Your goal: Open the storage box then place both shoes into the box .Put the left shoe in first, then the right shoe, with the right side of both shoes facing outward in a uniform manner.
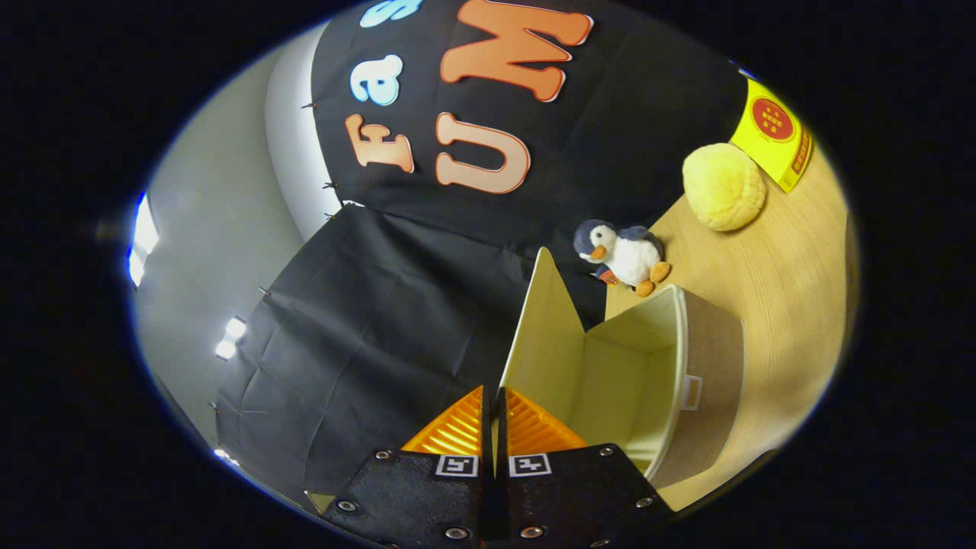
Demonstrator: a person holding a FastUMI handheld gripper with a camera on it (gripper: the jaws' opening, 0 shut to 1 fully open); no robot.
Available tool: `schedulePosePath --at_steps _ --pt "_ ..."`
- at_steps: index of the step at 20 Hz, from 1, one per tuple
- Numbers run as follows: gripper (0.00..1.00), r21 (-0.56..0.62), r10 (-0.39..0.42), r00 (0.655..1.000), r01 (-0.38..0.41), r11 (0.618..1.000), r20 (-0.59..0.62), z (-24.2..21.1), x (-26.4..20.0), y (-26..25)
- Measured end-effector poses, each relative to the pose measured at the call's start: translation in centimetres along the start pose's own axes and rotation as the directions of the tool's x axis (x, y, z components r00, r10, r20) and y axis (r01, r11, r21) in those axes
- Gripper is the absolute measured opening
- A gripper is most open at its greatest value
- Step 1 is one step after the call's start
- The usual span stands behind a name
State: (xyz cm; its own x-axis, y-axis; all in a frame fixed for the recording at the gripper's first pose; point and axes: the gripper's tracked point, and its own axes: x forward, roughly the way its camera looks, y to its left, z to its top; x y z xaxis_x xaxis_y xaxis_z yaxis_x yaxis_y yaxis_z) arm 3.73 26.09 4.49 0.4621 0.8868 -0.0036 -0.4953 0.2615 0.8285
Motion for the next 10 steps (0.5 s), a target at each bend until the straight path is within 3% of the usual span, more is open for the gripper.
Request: schedulePosePath --at_steps 10 --pt "0.01 -0.085 -0.016 0.997 0.009 0.996 -0.080 -7.1 11.5 6.1"
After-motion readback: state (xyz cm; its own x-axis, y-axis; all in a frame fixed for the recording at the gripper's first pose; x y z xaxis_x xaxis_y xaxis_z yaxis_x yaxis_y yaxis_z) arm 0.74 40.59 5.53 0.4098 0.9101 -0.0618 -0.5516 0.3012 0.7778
